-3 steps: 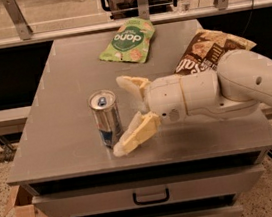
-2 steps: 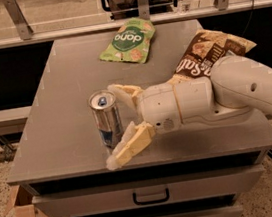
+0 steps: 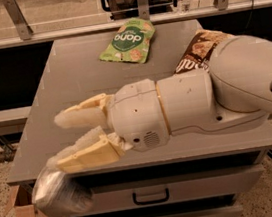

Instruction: Move redbull can near green rice chip bag

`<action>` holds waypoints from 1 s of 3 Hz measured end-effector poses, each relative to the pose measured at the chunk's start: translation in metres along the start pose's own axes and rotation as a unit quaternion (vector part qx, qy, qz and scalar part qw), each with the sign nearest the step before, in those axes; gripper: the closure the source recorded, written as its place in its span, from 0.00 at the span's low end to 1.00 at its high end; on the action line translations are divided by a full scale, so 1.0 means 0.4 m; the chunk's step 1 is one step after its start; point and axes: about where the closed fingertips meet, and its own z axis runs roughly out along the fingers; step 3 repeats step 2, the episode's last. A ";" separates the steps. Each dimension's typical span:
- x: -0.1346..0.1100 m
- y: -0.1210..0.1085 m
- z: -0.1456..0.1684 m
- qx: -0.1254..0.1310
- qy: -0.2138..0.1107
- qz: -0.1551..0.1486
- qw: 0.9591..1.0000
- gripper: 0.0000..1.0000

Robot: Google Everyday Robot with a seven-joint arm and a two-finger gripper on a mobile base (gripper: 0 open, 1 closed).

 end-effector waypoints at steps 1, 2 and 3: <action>-0.056 0.026 0.002 0.002 0.014 -0.009 1.000 0.72; -0.057 0.030 0.008 0.000 0.015 -0.012 1.000 0.68; -0.057 0.030 0.008 0.000 0.015 -0.012 1.000 0.68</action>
Offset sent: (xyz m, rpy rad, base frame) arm -0.0097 0.0044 0.0168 -0.0216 -0.0150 -0.0014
